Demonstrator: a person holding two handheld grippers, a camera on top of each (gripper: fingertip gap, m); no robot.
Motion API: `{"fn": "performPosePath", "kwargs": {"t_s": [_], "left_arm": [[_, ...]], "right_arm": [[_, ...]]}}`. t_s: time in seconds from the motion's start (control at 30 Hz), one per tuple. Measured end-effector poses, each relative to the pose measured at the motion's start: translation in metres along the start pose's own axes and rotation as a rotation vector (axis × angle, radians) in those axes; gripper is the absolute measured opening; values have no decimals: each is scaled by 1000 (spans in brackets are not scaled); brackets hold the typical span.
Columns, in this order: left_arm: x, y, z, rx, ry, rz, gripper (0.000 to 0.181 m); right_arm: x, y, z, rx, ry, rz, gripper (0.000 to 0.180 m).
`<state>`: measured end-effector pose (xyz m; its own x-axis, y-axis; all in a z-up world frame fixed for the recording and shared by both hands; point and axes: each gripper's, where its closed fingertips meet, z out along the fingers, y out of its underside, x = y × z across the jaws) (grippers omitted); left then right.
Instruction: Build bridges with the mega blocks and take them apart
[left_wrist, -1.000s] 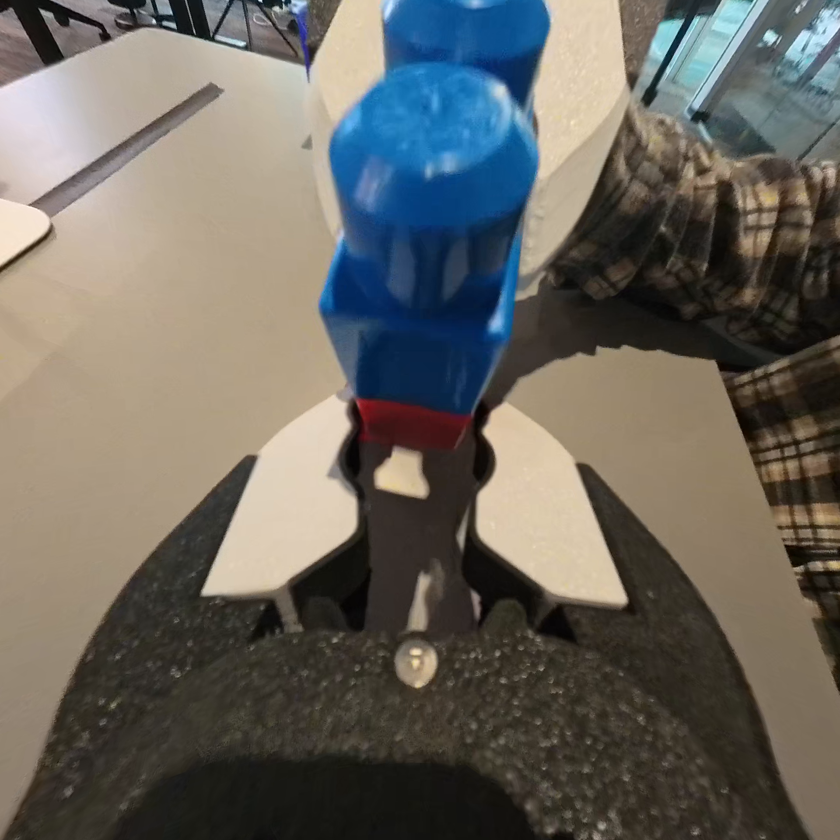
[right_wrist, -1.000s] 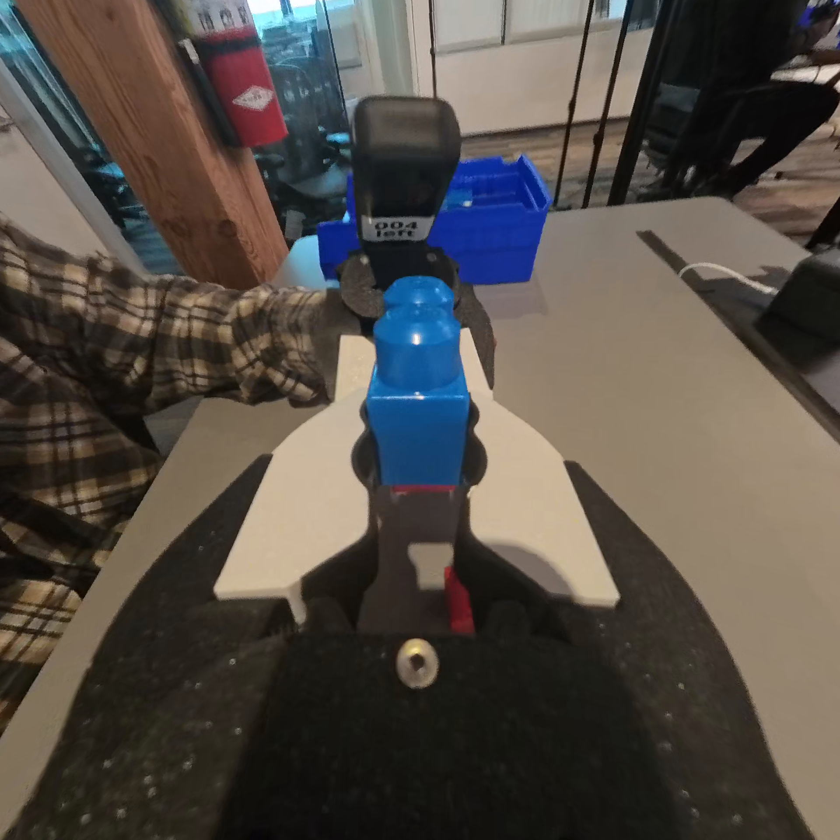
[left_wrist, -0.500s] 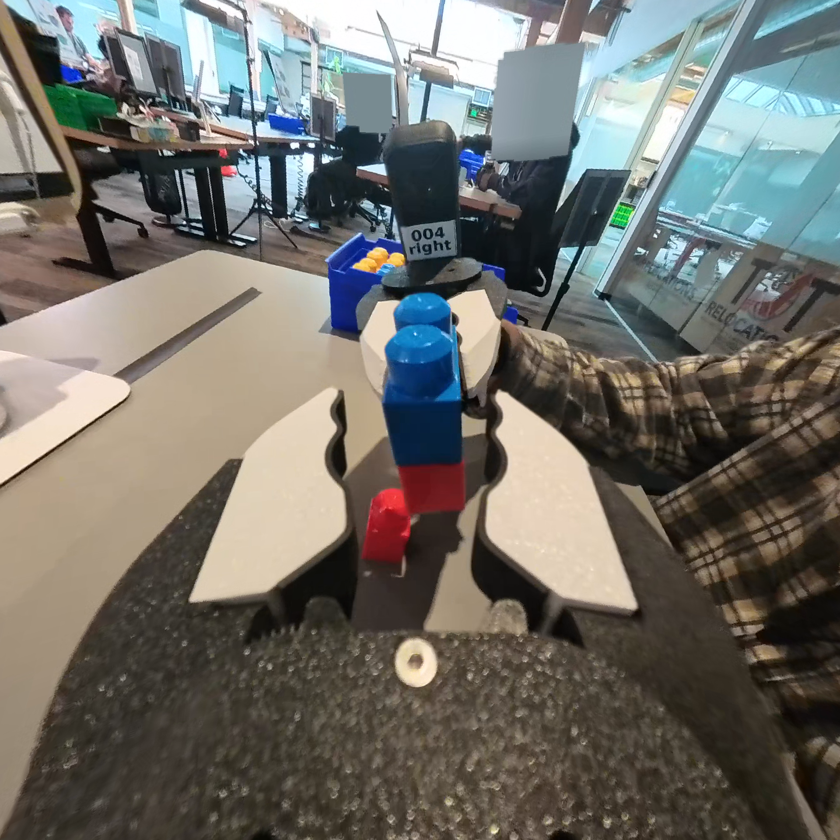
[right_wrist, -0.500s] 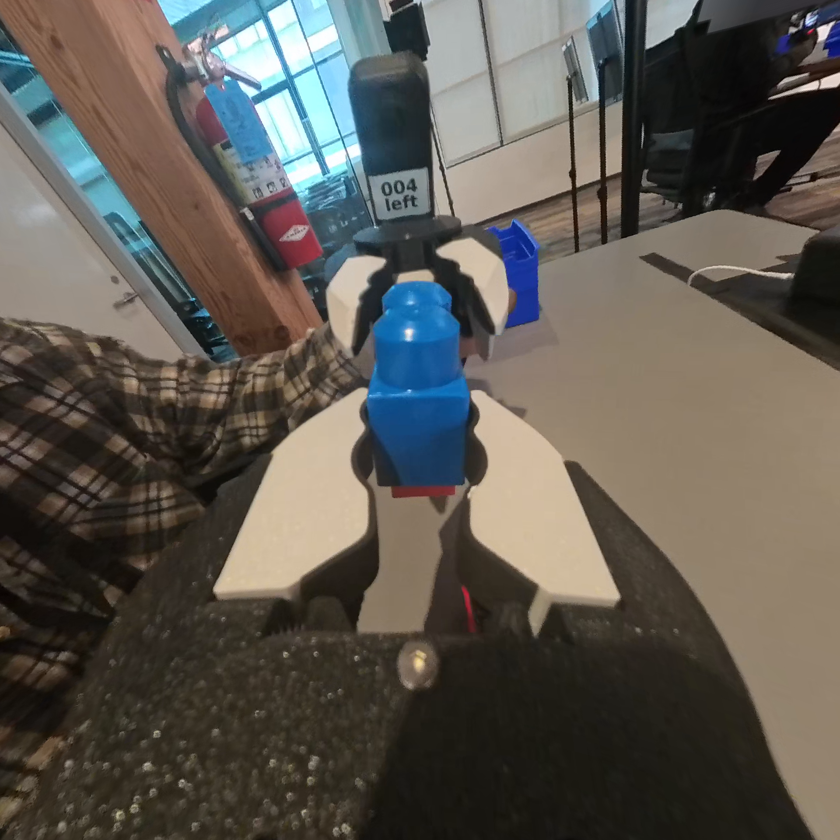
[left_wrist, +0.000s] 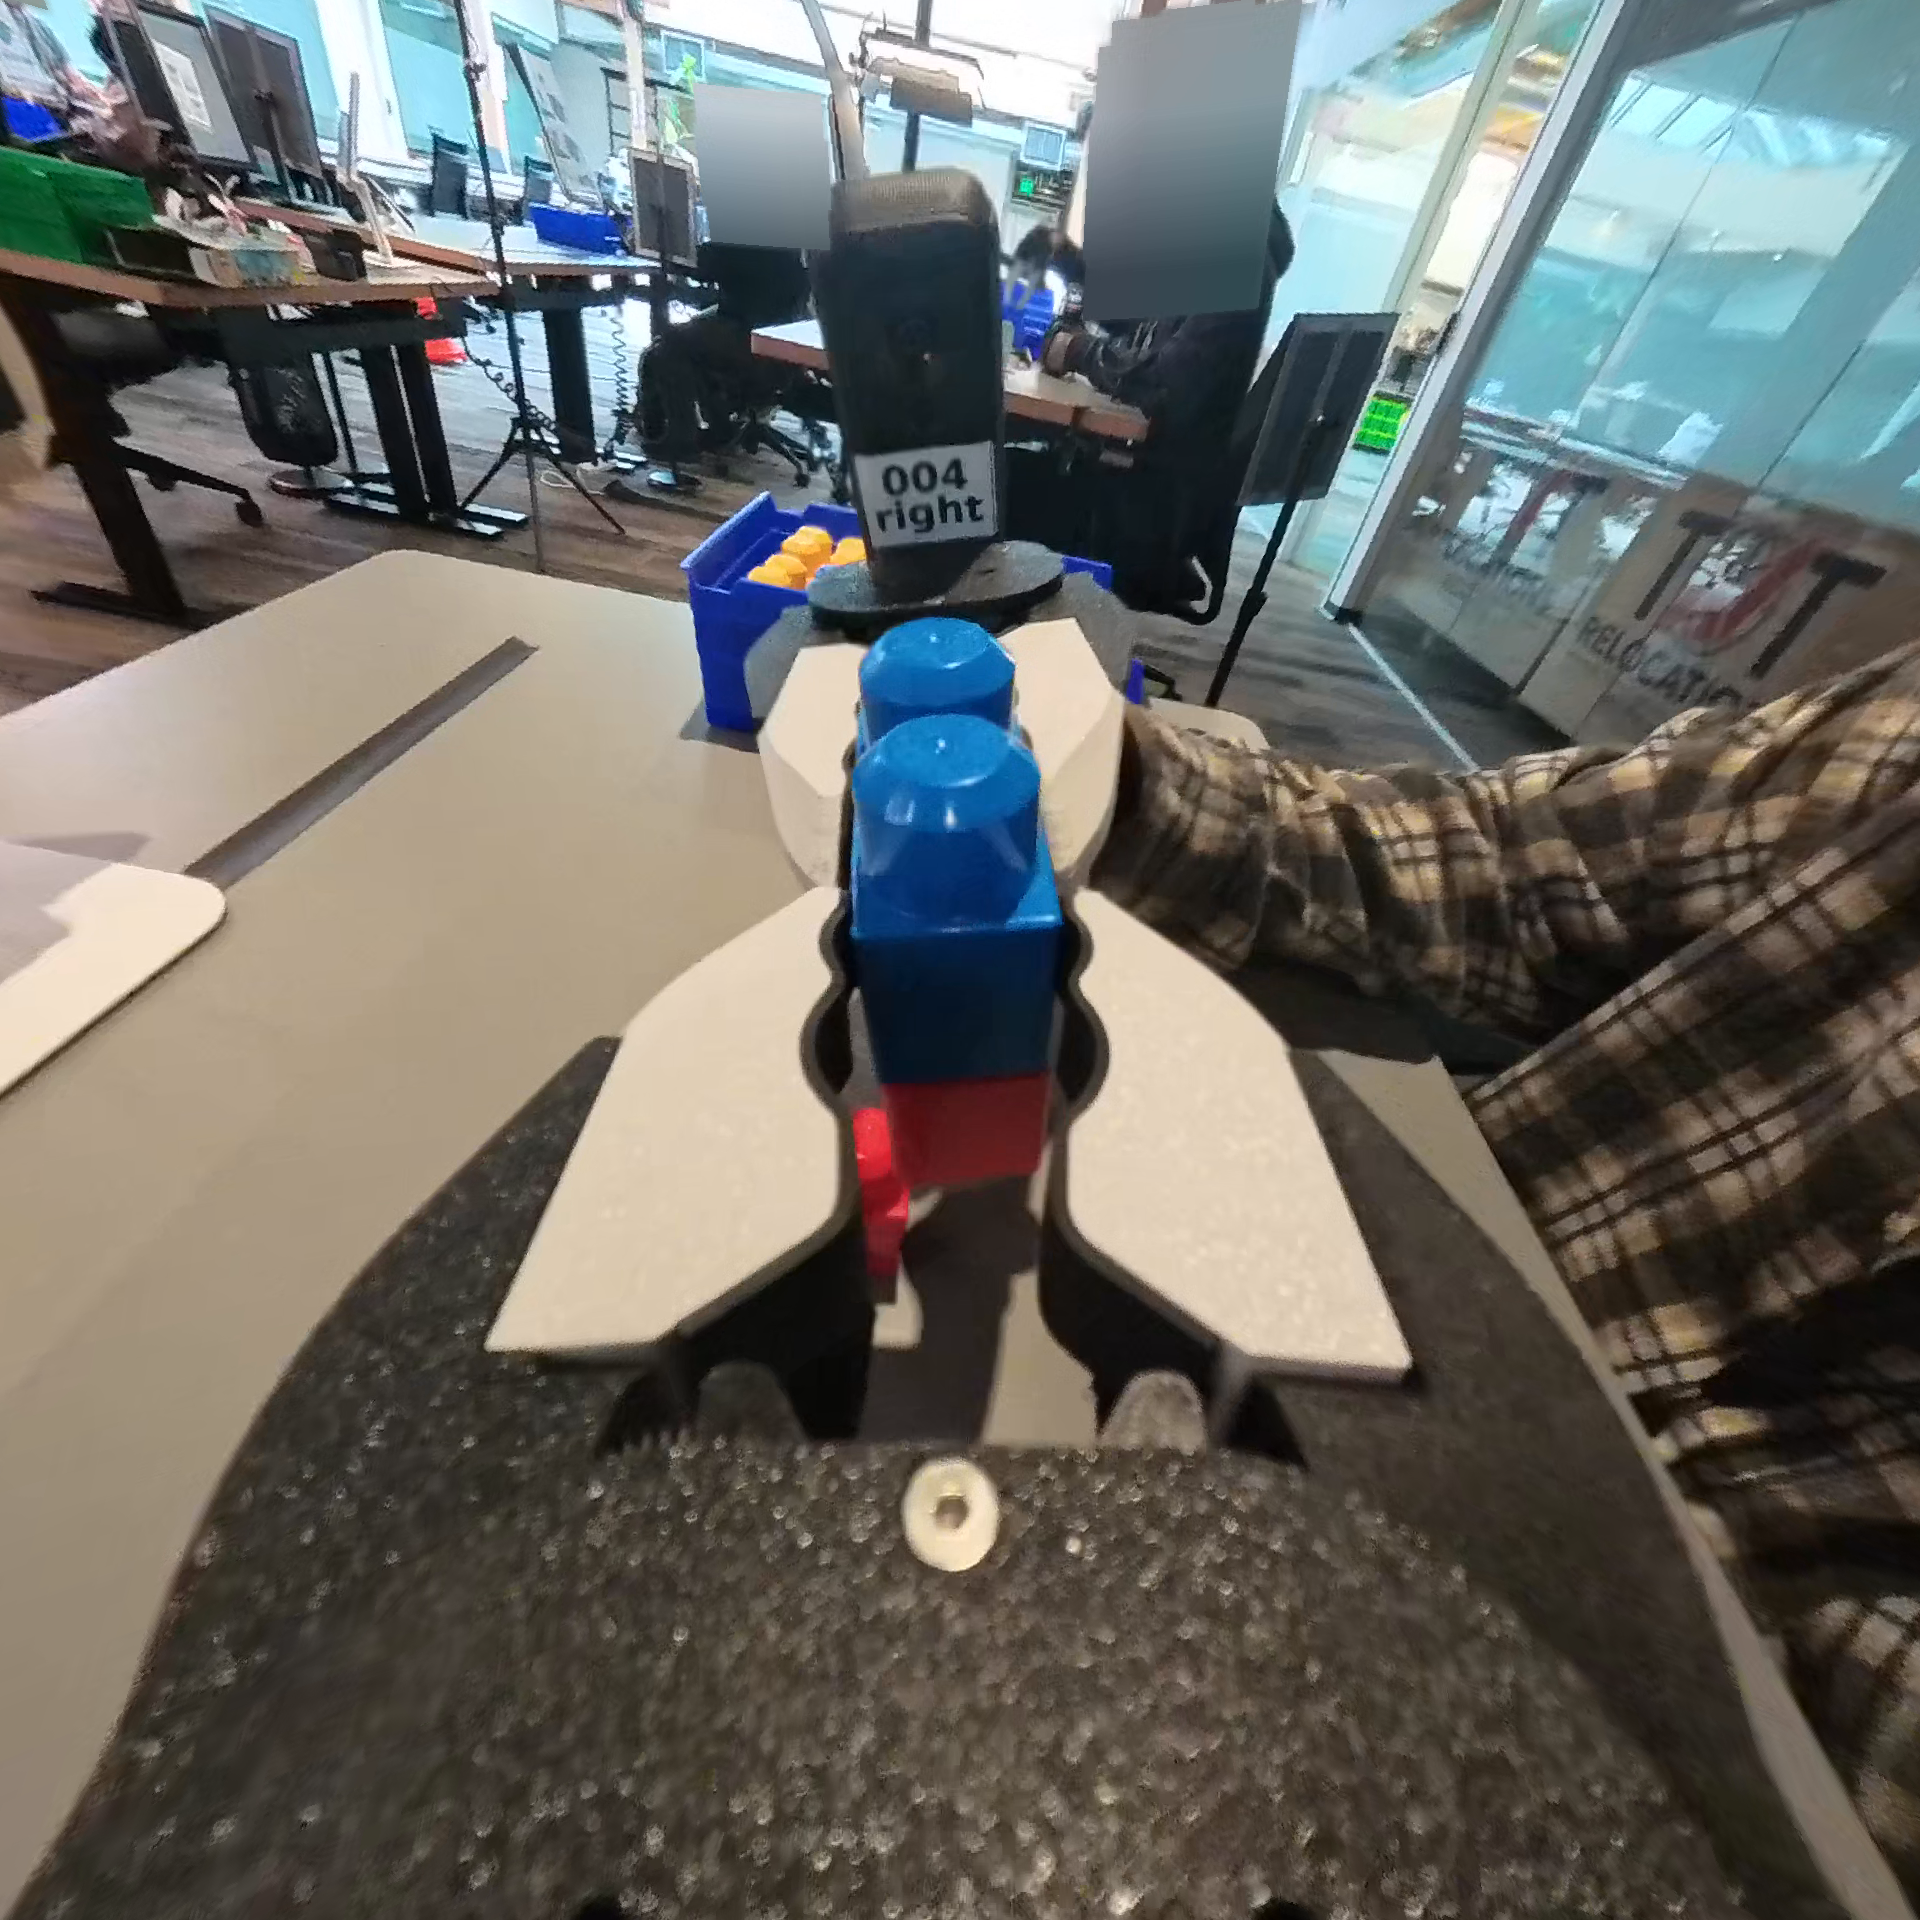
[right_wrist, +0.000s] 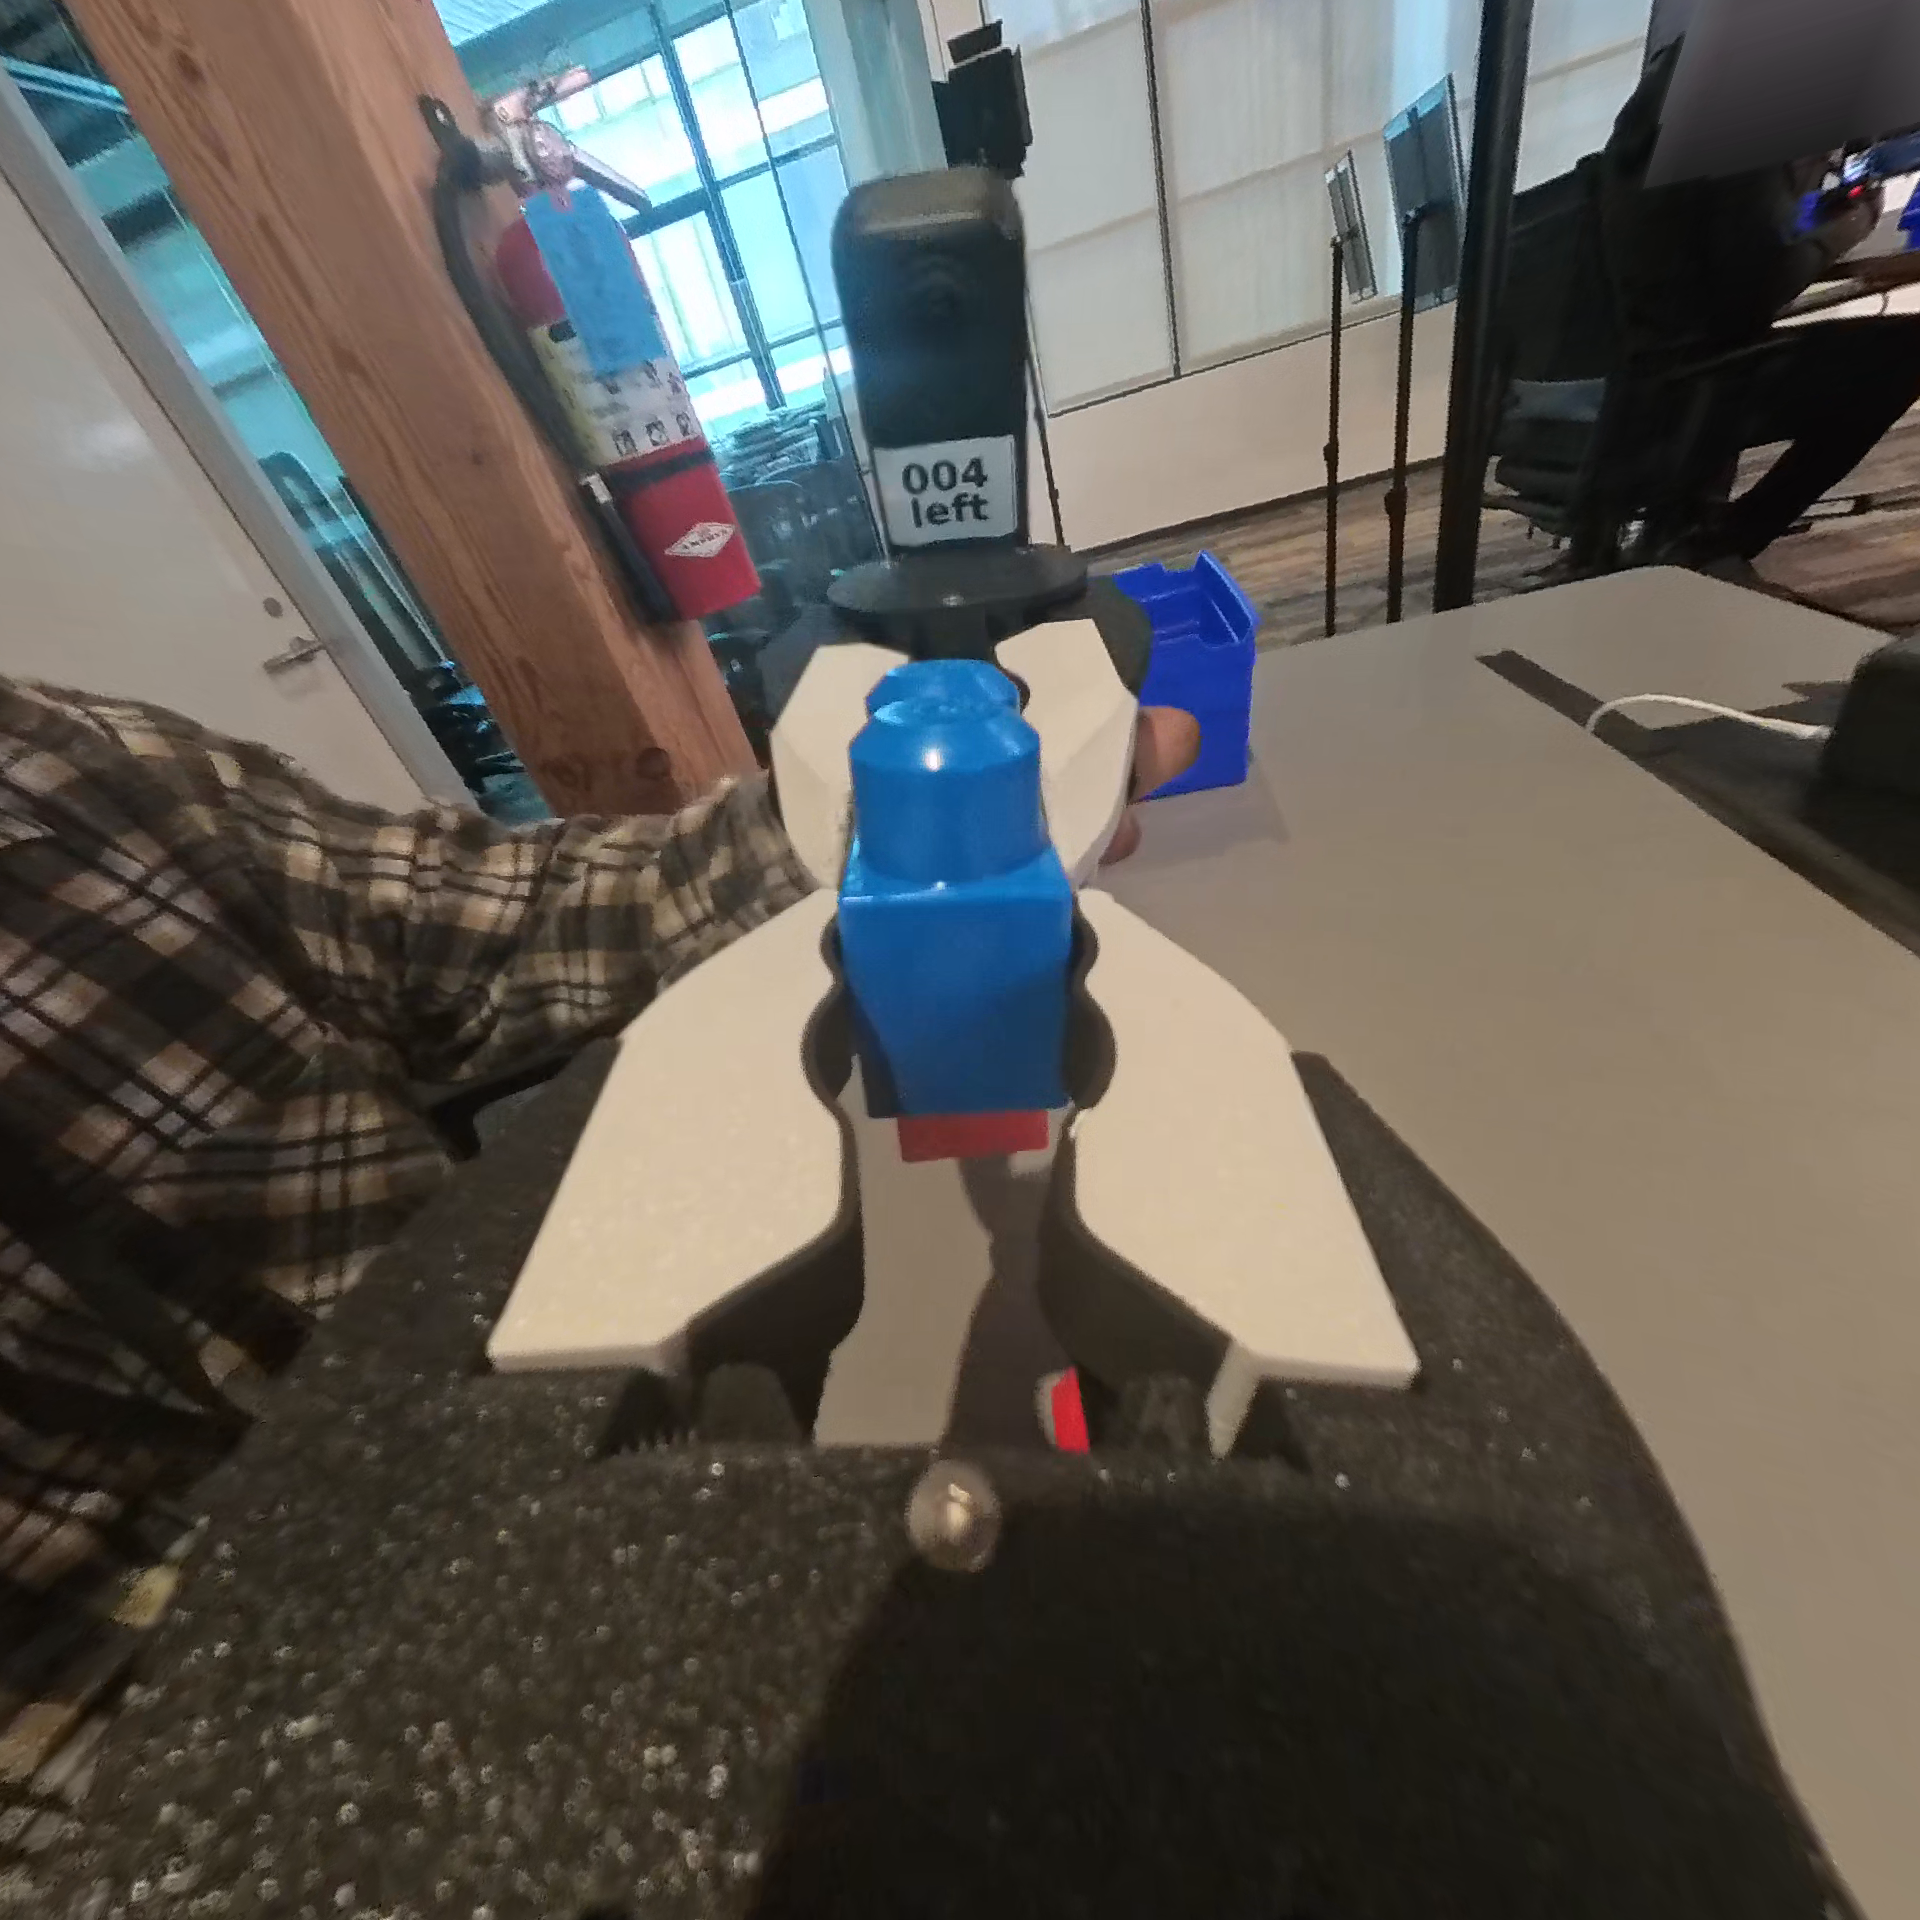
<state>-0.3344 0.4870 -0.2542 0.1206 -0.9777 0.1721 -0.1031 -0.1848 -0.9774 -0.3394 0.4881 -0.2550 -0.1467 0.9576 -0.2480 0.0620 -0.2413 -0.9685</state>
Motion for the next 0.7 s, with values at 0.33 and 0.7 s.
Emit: {"fn": "performPosePath", "kwargs": {"t_s": [0.33,0.7], "left_arm": [[5,-28,-15,169,32,-24,36],[14,-29,-2,138,14,-12,36]], "right_arm": [[-4,-17,-21,84,-1,-76,69],[-20,14,0,12,-87,41,48]]}}
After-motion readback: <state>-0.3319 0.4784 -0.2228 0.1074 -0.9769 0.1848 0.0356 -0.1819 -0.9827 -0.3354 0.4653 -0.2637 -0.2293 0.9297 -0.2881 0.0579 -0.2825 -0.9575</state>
